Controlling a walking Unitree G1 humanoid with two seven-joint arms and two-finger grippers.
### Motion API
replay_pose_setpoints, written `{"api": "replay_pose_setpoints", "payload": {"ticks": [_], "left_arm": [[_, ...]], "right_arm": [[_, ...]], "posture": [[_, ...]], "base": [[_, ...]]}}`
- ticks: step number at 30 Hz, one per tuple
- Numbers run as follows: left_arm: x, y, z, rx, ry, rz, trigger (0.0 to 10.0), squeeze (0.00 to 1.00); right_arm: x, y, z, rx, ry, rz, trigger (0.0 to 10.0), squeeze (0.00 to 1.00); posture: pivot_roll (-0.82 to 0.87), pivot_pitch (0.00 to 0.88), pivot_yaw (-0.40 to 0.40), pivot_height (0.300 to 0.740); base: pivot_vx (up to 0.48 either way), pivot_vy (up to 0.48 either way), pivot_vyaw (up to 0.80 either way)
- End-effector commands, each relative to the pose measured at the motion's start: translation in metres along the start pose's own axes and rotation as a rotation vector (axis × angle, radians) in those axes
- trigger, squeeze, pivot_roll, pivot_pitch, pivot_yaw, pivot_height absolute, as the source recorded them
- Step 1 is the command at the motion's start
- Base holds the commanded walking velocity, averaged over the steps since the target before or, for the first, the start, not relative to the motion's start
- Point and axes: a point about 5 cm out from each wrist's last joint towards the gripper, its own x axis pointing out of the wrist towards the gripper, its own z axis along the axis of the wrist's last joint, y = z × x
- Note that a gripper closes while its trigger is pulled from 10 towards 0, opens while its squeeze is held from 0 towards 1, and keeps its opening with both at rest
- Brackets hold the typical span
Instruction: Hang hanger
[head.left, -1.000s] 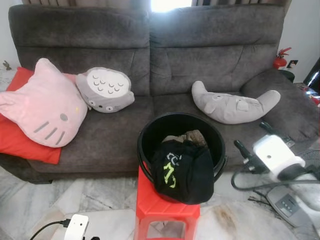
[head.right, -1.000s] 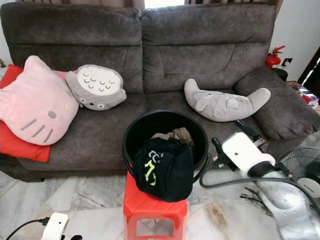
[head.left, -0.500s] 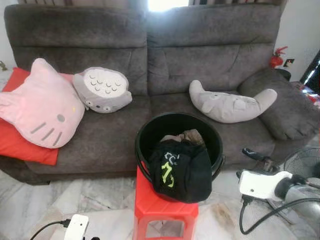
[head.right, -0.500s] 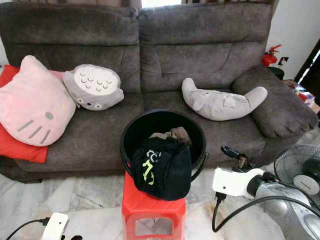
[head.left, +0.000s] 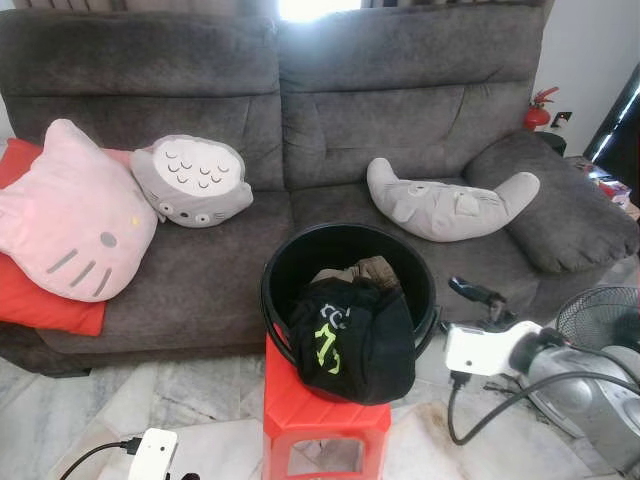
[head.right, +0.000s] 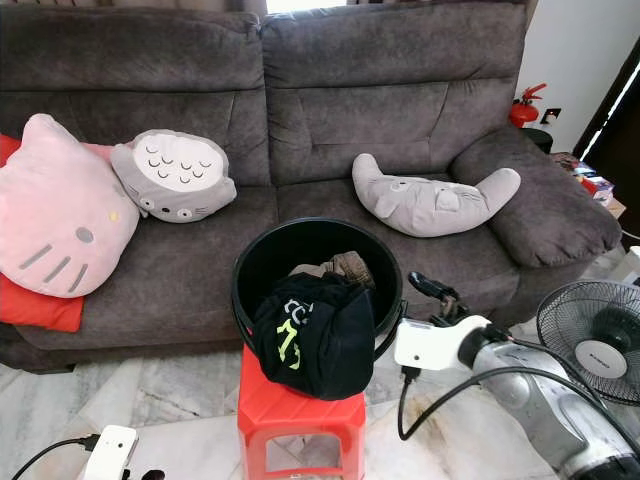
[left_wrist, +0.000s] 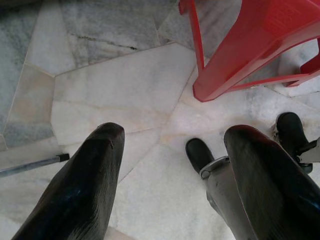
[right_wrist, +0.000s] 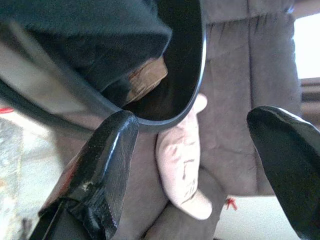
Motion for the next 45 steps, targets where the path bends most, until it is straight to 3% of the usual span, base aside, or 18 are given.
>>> {"api": "replay_pose_setpoints", "payload": {"ticks": [1, 10, 26, 29, 35, 45], "left_arm": [[-0.001, 0.002, -0.003, -0.001, 0.012, 0.007, 10.0, 0.00], [-0.001, 0.002, -0.003, 0.001, 0.011, 0.009, 10.0, 0.00], [-0.001, 0.003, -0.003, 0.001, 0.009, 0.013, 10.0, 0.00], [-0.001, 0.002, -0.003, 0.001, 0.009, 0.012, 10.0, 0.00], [-0.001, 0.002, -0.003, 0.002, 0.008, 0.014, 10.0, 0.00], [-0.001, 0.002, -0.003, 0.003, 0.009, 0.013, 10.0, 0.00]], "right_arm": [[0.005, 0.004, 0.004, -0.005, -0.030, 0.012, 10.0, 0.00], [0.015, 0.018, 0.017, -0.008, -0.126, 0.098, 10.0, 0.00], [0.024, 0.009, 0.043, -0.012, -0.273, 0.068, 10.0, 0.00], [0.024, 0.008, 0.049, 0.033, -0.301, 0.067, 10.0, 0.00], [0.022, 0.015, 0.063, 0.229, -0.379, 0.115, 10.0, 0.00], [0.018, 0.029, 0.057, 0.265, -0.340, 0.190, 10.0, 0.00]], "posture": [[-0.26, 0.000, 0.008, 0.740], [-0.26, 0.000, 0.012, 0.740], [-0.26, 0.000, 0.014, 0.740], [-0.26, 0.000, 0.013, 0.740], [-0.26, 0.000, 0.013, 0.740], [-0.25, 0.000, 0.011, 0.740]], "base": [[0.000, 0.000, 0.00], [0.000, 0.000, 0.00], [0.000, 0.000, 0.00], [0.000, 0.000, 0.00], [0.000, 0.000, 0.00], [0.000, 0.000, 0.00]]}}
